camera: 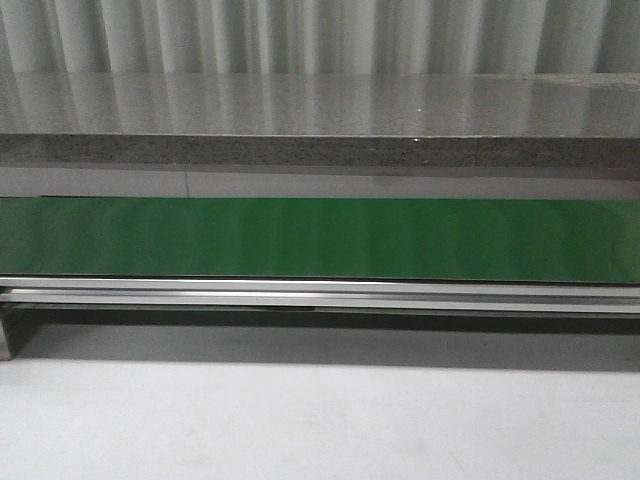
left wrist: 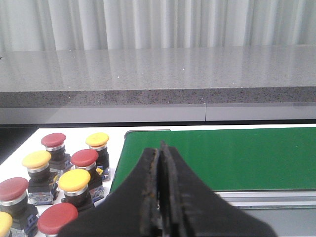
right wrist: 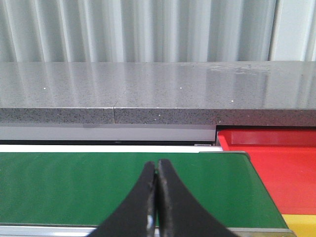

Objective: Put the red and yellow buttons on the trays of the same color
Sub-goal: 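Move the left gripper down over a red button in the pile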

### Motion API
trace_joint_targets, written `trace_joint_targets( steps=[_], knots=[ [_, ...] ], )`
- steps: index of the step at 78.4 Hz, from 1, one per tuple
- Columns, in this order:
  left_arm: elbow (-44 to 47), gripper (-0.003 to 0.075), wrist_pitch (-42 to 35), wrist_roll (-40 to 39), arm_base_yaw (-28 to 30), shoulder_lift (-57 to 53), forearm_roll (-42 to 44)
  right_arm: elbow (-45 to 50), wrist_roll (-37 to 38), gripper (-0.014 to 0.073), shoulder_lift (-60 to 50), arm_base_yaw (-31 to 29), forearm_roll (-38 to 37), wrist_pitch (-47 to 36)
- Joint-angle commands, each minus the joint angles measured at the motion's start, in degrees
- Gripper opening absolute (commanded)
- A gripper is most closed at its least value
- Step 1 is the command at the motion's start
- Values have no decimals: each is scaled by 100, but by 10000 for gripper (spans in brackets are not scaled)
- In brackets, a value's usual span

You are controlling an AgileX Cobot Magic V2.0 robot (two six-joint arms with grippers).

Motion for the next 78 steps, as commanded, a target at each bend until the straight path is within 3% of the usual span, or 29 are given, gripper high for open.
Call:
trace_joint_targets(
  steps=[1,35,63,78],
  knots=[
    [250,-20,-528,-18,15,-207,-29,-117,-19,-67,-104,-8,-46,-414],
    [0,-20,-697,-9,15,-207,-7,-117,-19,-67,-104,-8,-46,-414],
    [-1647,-20,1091,-9,15,490,-7,-117,-19,-67,-104,-8,-46,-414],
    [-2783,-19,2176,-9,15,1711,-3,-117,-19,-67,-104,-8,-46,-414]
  ],
)
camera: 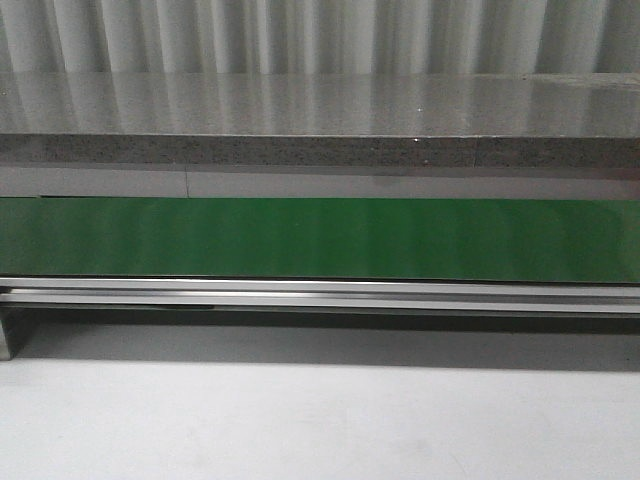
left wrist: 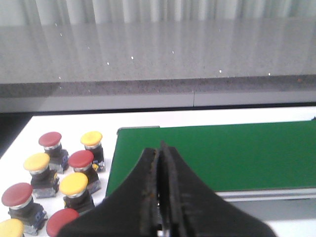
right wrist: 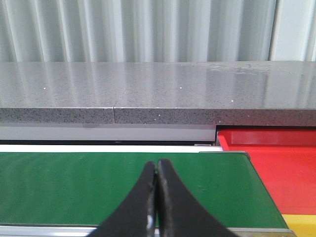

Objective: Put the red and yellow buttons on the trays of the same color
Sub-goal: 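Move the left gripper down over a red button in the pile, then grasp the red button with the left gripper and carry it over the belt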

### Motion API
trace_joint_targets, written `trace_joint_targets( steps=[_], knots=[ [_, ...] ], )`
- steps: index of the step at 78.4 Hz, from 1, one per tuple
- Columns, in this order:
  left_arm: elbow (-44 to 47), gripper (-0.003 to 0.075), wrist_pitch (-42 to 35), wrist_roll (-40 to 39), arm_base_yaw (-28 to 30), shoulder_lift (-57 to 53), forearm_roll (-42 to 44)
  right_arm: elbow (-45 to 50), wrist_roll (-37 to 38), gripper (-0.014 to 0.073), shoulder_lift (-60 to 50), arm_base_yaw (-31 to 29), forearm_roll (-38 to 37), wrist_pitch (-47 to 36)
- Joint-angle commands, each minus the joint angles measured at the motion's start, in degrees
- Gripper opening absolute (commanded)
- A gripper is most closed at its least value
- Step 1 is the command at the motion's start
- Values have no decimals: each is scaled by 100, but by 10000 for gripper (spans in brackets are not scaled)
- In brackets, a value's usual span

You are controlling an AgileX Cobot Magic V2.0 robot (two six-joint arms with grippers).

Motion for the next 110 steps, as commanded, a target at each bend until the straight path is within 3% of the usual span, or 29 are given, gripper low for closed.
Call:
trace_joint_targets(
  steps=[1,5,6,12,13,23,39,47,87,110],
  knots=[
    [-602,-16,57,-9,15,608,15,-117,-19,-67,-104,-8,-46,-414],
    [-775,12,163,-9,15,879,66,-117,-19,-67,-104,-8,-46,-414],
    [-915,72,167,-9,15,1118,67,-117,-19,-67,-104,-8,-46,-414],
    [-1068,201,155,-9,15,1422,67,-117,-19,-67,-104,-8,-46,-414],
    [-1145,294,155,-9,15,1583,67,-117,-19,-67,-104,-8,-46,-414],
    [-1279,477,102,-9,15,1942,80,-117,-19,-67,-104,-8,-46,-414],
    [-1787,478,487,-753,94,2829,89,-117,-19,-67,-104,-8,-46,-414],
    [-2248,472,1287,-970,301,3505,89,-117,-19,-67,-104,-8,-46,-414],
    [-3358,471,3102,-1062,1817,5703,78,-117,-19,-67,-104,-8,-46,-414],
    [-3550,471,3304,-1062,2154,7024,286,-117,-19,-67,-104,-8,-46,-414]
  ],
)
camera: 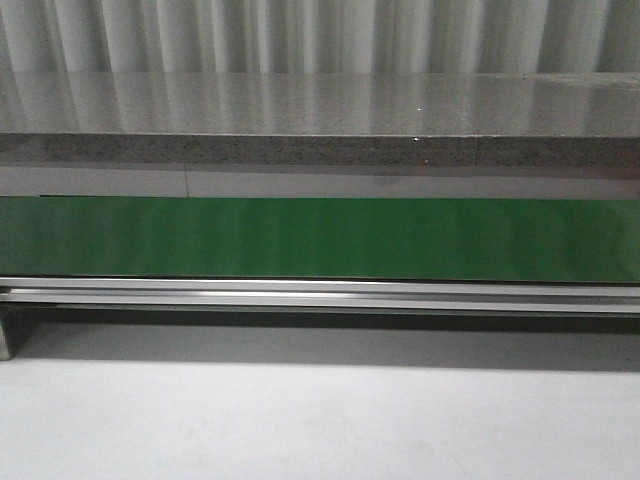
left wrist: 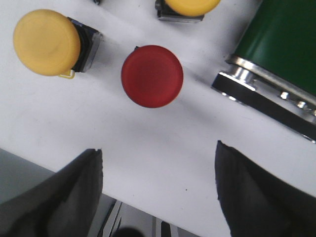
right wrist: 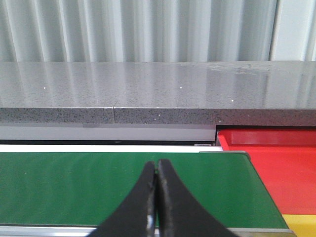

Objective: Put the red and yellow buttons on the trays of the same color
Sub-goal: 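Grasp the red button with the left gripper and carry it over the belt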

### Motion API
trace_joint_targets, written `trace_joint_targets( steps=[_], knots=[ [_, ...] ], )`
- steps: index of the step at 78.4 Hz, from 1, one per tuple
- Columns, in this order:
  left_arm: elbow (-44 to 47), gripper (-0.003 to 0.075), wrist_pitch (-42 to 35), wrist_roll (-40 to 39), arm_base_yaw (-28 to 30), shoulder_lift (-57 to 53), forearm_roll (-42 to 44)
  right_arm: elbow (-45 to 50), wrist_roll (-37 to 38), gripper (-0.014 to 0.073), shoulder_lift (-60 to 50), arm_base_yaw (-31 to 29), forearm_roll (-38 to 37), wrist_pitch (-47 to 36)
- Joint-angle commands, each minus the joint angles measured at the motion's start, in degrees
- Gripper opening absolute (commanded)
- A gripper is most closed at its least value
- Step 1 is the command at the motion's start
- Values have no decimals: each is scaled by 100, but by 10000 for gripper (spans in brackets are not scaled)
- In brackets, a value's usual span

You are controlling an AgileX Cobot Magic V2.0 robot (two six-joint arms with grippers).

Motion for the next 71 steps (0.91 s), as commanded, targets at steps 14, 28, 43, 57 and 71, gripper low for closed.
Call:
trace_joint_targets(
  steps=[14,28,43,57,71],
  knots=[
    [-180,471,-301,-84,27,442,5,-117,-19,-67,-104,-8,-46,-414],
    [-180,471,-632,-179,27,722,5,-117,-19,-67,-104,-8,-46,-414],
    [-180,457,-1141,-203,27,1054,18,-117,-19,-67,-104,-8,-46,-414],
    [-180,410,-1412,-203,27,1163,5,-117,-19,-67,-104,-8,-46,-414],
    [-180,321,-1543,-203,27,1163,5,-117,-19,-67,-104,-8,-46,-414]
  ],
)
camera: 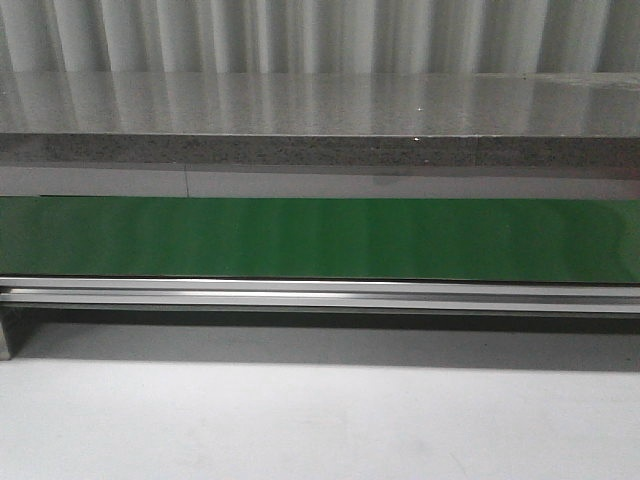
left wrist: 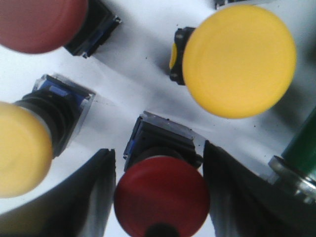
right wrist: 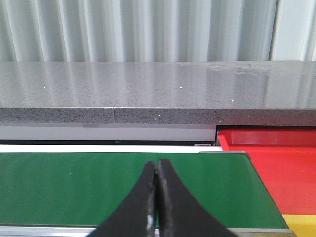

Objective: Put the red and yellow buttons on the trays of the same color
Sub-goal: 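Grasp the red button with the left gripper and carry it over the belt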

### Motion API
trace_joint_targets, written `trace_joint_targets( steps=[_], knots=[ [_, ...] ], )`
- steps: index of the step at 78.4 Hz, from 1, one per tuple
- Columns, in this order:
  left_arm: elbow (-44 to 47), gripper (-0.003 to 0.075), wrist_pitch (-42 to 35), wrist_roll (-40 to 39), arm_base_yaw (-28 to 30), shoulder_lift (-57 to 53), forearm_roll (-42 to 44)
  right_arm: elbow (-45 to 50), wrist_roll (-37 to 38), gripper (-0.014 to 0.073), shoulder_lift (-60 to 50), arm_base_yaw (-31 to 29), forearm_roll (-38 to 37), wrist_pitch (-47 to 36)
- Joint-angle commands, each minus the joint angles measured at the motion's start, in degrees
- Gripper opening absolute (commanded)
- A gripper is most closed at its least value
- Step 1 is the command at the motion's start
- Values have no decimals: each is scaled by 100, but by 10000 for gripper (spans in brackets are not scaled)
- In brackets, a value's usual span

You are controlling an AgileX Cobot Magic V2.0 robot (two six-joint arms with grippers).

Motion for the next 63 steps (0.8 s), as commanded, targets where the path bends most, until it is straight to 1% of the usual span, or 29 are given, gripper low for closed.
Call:
trace_joint_targets(
  steps=[1,10,20,30,50,56,63],
  knots=[
    [-158,301,-161,-53,11,-207,-18,-117,-19,-67,-104,-8,-46,-414],
    [-158,231,-161,-53,11,-219,-18,-117,-19,-67,-104,-8,-46,-414],
    [-158,196,-161,-53,11,-325,-18,-117,-19,-67,-104,-8,-46,-414],
    [-158,188,-33,-42,11,-612,-7,-117,-19,-67,-104,-8,-46,-414],
    [-158,188,83,206,-69,-1675,-8,-117,-19,-67,-104,-8,-46,-414],
    [-310,188,417,239,-182,-1975,32,-117,-19,-67,-104,-8,-46,-414],
    [-543,188,700,248,-341,-2019,167,-117,-19,-67,-104,-8,-46,-414]
  ],
)
